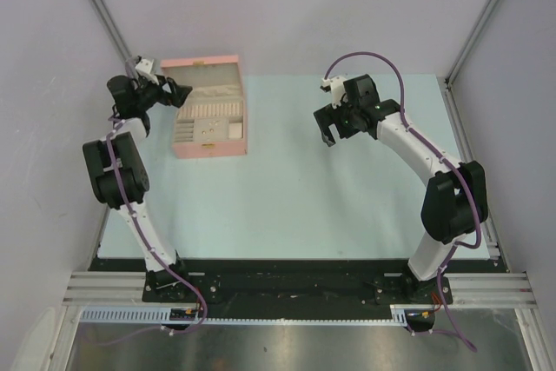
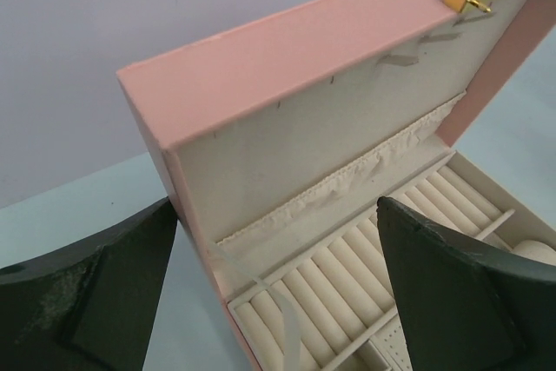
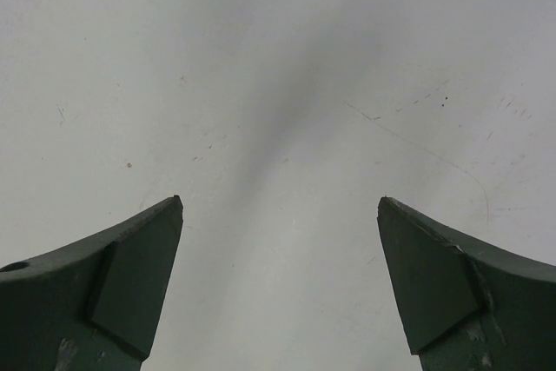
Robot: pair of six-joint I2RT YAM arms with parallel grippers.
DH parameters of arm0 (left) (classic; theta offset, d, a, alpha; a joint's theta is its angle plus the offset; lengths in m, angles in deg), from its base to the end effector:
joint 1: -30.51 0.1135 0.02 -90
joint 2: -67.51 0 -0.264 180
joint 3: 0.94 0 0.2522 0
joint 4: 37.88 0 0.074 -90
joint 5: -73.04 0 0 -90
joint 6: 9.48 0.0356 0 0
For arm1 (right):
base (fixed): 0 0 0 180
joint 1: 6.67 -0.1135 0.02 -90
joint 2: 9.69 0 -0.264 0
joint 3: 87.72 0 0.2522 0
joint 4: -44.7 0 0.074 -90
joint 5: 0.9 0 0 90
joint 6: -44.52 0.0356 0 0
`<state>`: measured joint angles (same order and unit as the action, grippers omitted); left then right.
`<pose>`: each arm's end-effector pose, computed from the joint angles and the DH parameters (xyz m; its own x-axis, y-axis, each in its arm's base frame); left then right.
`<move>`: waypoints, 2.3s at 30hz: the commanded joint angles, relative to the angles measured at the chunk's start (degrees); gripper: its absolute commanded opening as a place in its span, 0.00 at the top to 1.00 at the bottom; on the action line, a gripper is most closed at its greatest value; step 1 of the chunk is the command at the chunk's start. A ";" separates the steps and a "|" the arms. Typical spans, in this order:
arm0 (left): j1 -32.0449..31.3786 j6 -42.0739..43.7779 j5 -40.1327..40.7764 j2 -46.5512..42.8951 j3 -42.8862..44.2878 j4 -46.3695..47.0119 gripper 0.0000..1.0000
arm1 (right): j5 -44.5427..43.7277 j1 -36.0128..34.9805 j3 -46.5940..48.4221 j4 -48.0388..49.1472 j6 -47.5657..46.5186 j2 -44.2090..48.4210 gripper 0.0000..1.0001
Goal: Organize the mixed jewelry
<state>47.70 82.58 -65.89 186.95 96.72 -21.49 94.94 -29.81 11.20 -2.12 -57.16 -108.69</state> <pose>0.4674 0.1165 0.2407 -0.0709 0.0028 -0.9975 0.5258 0.8499 -0.0350 0.3556 0.1559 0.2940 -0.5654 -0.4607 -0.6842 -0.5814 0.8110 -0.0656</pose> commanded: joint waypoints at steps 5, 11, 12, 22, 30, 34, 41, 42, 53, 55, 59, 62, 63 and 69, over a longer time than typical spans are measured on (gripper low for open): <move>-0.58 3.12 -6.27 -8.95 -6.81 -1.06 0.00 | -0.66 -0.33 -0.35 0.54 -0.80 1.44 0.00; 0.39 6.10 -5.31 -13.87 -11.65 -4.65 0.00 | -0.40 -0.33 -0.70 0.71 -0.80 1.88 0.00; 0.47 6.98 -5.13 -14.58 -12.70 -5.79 0.00 | -0.31 -0.24 -0.70 0.80 -0.80 1.88 0.00; 0.48 17.61 2.60 -23.80 -18.94 -22.41 0.00 | -0.13 -0.24 -1.32 0.72 -0.80 3.64 0.00; 0.48 21.05 9.20 -31.37 -26.23 -27.16 0.00 | 0.31 -0.24 -1.93 0.89 -0.80 5.13 0.00; 0.48 23.15 11.66 -34.09 -28.17 -29.71 0.00 | 0.48 -0.24 -2.28 0.98 -0.80 5.75 0.00; 0.56 25.27 13.60 -39.71 -34.94 -31.29 0.00 | 0.57 0.02 -3.34 1.24 -0.97 8.03 0.00; 0.48 24.83 13.33 -41.03 -35.81 -31.21 0.00 | 0.48 0.02 -3.34 1.24 -0.97 8.56 0.00; -1.46 17.36 14.29 -40.60 -31.70 -27.26 0.00 | -0.66 0.90 -5.09 1.59 -1.85 11.11 0.01; -2.68 16.66 15.87 -39.55 -31.08 -26.11 0.00 | -0.49 1.43 -5.45 1.59 -1.94 11.28 0.00; -5.41 16.22 19.91 -37.26 -29.76 -24.97 0.00 | -0.40 2.04 -5.62 1.16 -1.94 11.72 0.00; -8.13 15.51 23.78 -35.86 -30.63 -21.64 0.00 | -0.22 2.31 -6.33 1.51 -2.12 12.34 0.00; -8.49 15.34 24.57 -35.16 -30.81 -20.84 0.00 | -0.31 2.48 -6.76 1.68 -2.12 12.43 0.00; -10.42 15.34 28.71 -31.81 -30.37 -19.08 0.00 | -0.13 3.18 -7.65 1.86 -2.03 12.95 0.00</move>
<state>38.17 99.02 -41.52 153.48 65.01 -44.02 94.94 -27.23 4.03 -1.57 -58.69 -98.44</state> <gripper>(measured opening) 0.996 0.994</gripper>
